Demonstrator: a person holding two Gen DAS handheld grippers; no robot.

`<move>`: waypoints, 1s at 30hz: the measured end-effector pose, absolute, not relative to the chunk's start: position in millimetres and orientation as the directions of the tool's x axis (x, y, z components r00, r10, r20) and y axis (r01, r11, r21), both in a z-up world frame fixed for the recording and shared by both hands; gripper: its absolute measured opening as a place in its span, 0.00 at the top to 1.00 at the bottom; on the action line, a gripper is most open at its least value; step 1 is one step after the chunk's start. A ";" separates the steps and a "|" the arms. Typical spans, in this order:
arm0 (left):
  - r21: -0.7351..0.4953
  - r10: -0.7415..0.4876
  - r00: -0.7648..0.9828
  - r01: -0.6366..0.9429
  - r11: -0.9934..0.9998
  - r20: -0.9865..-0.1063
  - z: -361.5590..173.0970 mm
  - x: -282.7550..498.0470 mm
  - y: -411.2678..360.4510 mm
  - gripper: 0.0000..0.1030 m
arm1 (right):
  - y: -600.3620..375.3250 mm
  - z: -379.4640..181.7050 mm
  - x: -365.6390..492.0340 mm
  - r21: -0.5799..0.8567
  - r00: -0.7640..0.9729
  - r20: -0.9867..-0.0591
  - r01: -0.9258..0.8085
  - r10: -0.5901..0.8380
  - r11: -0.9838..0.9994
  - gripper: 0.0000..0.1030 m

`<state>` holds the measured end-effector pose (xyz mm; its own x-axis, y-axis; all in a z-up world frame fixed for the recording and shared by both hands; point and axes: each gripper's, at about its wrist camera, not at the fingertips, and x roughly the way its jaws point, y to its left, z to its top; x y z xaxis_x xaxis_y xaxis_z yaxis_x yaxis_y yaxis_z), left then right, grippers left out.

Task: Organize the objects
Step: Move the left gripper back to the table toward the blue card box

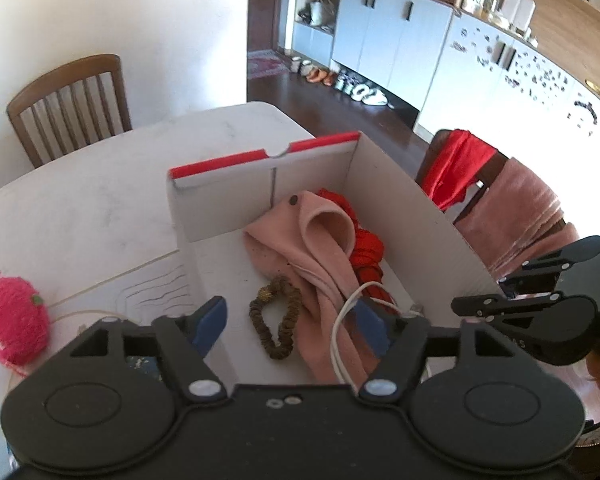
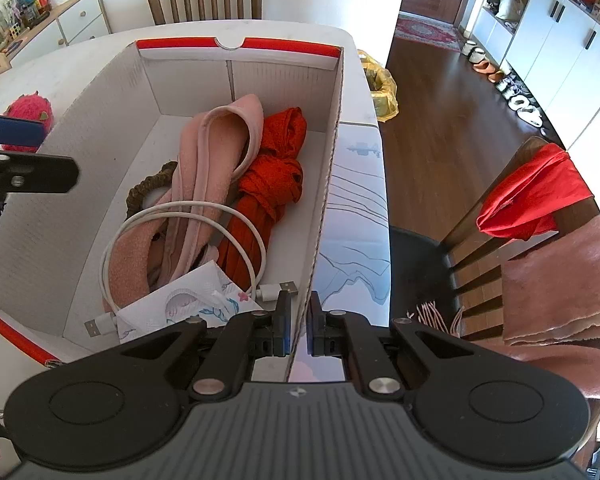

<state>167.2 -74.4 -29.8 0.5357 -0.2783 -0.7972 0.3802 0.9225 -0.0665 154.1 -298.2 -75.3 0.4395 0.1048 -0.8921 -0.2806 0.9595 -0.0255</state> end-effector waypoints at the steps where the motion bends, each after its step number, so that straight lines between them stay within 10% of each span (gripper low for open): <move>1: -0.069 -0.278 0.541 0.374 0.925 -0.794 -28.7 164.4 -71.8 0.27 | -298.3 -75.3 153.9 -0.026 0.440 -0.892 -0.281 0.105 0.959 0.93; 13: -0.080 -0.255 0.621 0.295 0.952 -0.741 -20.8 136.3 -42.5 0.02 | -296.5 -74.2 150.7 -0.039 0.441 -0.893 -0.287 0.095 0.957 0.93; 30: -0.025 -0.066 0.667 0.071 0.997 -0.742 -40.9 111.5 46.6 0.01 | -292.7 -71.4 148.0 -0.076 0.460 -0.886 -0.286 0.067 0.955 0.94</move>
